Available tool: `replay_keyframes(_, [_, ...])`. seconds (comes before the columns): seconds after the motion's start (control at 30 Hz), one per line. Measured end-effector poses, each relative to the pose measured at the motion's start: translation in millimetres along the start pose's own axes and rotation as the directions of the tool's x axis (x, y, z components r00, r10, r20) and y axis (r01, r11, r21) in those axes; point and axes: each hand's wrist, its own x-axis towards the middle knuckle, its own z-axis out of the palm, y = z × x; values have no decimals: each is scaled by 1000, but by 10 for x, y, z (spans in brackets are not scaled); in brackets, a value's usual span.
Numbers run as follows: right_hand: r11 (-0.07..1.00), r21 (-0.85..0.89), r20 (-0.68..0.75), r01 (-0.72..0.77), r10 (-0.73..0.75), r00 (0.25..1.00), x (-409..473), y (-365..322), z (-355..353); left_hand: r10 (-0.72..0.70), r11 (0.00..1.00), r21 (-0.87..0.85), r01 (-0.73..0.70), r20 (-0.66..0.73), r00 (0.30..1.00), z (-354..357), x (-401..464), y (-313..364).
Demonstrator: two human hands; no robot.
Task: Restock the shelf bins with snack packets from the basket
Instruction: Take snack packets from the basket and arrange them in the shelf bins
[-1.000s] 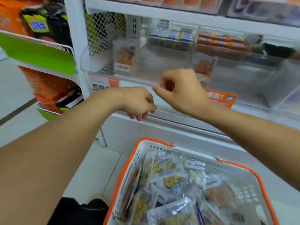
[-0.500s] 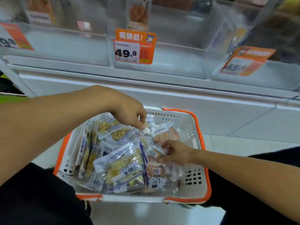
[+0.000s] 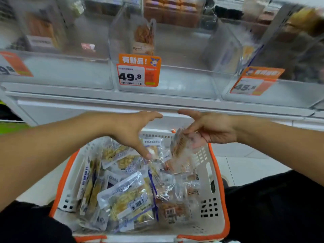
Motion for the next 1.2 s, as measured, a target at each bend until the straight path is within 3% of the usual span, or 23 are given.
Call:
replay_keyframes(0.1, [949, 312, 52, 46, -65, 997, -195, -320, 146, 203, 949, -187, -254, -256, 945, 54, 64, 182])
replay_keyframes(0.17, [930, 355, 46, 90, -114, 992, -274, -451, 197, 150, 827, -438, -353, -433, 889, 34, 145, 271])
replay_keyframes(0.2, [940, 321, -3, 120, -125, 992, -308, -522, 213, 61, 697, -624, -352, -438, 897, -12, 130, 333])
replay_keyframes(0.23, [966, 201, -75, 165, -153, 985, -333, -605, 193, 3, 532, -777, -335, -394, 919, -68, 98, 384])
replay_keyframes(0.3, [937, -252, -227, 243, -301, 926, -426, -774, 130, 6, 192, -935, -299, -304, 953, -174, 29, 462])
replay_keyframes(0.37, [806, -537, -228, 248, -422, 877, -509, -870, 66, -2, 59, -945, -321, -322, 947, -262, -27, 502])
replay_keyframes(0.43, [828, -490, -106, 272, -366, 925, -536, -856, 12, -79, 90, -930, -355, -362, 929, -335, -53, 553])
replay_keyframes(0.5, [906, -288, 36, 309, -312, 949, -517, -790, 11, -166, 226, -913, -339, -379, 910, -363, -25, 589])
replay_keyframes(0.57, [925, -169, 52, 342, -338, 940, -489, -748, -49, -199, 345, -881, -324, -406, 892, -379, 25, 618])
replay_keyframes(0.7, [890, -166, -2, 425, -431, 902, -575, -720, -265, 31, 634, -653, -415, -514, 857, -514, 132, 778])
replay_keyframes(0.77, [840, -209, -68, 501, -524, 849, -703, -732, -444, 51, 696, -567, -441, -573, 818, -637, 261, 985])
replay_keyframes(0.83, [738, -288, -215, 610, -670, 710, -862, -789, -737, -7, 668, -565, -485, -655, 755, -766, 439, 1237])
replay_keyframes(0.93, [506, -506, -379, 698, -858, 347, -1153, -879, -1350, -51, 665, -536, -520, -727, 684, -935, 724, 1517])
replay_keyframes(1.0, [467, -600, -433, 649, -872, 228, -1278, -858, -1808, -87, 697, -523, -491, -741, 666, -1022, 880, 1588])
replay_keyframes(1.1, [529, -704, -472, 473, -847, 246, -1194, -796, -2304, -111, 739, -500, -452, -751, 651, -1092, 1035, 1612])
replay_keyframes(1.2, [612, -713, -474, 343, -780, 407, -919, -795, -2506, -153, 774, -493, -397, -755, 638, -1126, 1141, 1562])
